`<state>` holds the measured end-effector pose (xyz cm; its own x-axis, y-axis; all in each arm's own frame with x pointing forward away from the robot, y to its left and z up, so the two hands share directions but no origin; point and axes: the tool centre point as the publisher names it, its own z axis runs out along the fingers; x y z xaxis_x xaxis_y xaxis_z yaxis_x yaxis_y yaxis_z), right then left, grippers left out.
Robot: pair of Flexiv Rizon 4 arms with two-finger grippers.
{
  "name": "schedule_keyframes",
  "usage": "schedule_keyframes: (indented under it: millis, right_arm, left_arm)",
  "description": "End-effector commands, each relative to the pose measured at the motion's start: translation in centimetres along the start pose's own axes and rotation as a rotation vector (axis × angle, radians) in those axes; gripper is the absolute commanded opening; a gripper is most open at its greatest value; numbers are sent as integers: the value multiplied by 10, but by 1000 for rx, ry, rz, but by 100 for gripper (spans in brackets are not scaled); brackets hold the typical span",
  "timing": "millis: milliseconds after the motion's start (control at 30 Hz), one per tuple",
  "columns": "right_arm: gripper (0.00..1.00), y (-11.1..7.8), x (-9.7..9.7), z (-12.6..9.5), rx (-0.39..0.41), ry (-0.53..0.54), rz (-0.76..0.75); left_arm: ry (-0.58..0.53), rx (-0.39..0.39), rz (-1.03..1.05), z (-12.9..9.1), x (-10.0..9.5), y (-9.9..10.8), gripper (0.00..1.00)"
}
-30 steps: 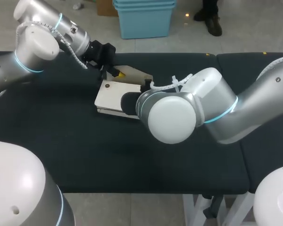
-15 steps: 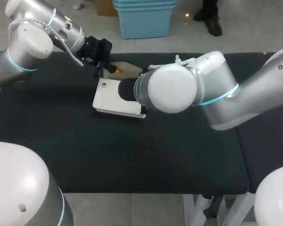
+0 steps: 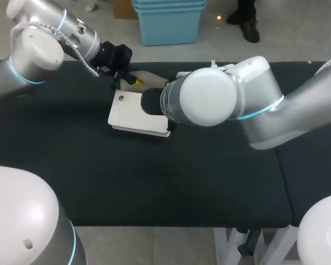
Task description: Pick up the bag, open it, inspect its contents, close it, and place it on the opposite side
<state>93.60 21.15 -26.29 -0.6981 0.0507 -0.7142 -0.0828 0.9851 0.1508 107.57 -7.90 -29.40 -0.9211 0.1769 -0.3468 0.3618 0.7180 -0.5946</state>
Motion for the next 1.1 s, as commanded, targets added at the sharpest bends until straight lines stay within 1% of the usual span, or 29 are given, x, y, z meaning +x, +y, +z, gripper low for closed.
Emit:
schedule_keyframes:
  millis: [33,167,333,367,433,467,667,700,867,933,1100]
  right_arm:
    - [0,8,-16,-6,32,19,-10]
    - [0,9,-26,-5,57,24,-19]
    - [0,9,-33,0,66,21,-31]
    - [0,9,-35,1,67,19,-35]
    - [0,6,-38,7,67,18,-36]
    - [0,5,-40,10,66,19,-35]
    - [0,-2,-49,26,66,40,-25]
    - [0,-3,-50,28,66,44,-26]
    - [0,-4,-57,36,78,52,-32]
    - [0,-6,-59,40,94,55,-32]
    - [0,-10,-61,49,110,75,-21]
  left_arm:
    - [-14,-40,-8,-14,2,-20,0]
    - [-24,-55,-7,-22,0,-30,0]
    - [-24,-53,11,-28,0,-35,0]
    - [-20,-34,17,-29,0,-35,0]
    - [-19,-32,15,-29,0,-36,0]
    - [-17,-14,15,-29,1,-36,0]
    - [-19,21,4,-31,1,-37,0]
    - [-15,39,6,-32,2,-38,0]
    - [-27,50,4,-36,2,-42,0]
    - [-26,62,1,-38,2,-44,0]
    - [-29,59,-1,-40,4,-48,0]
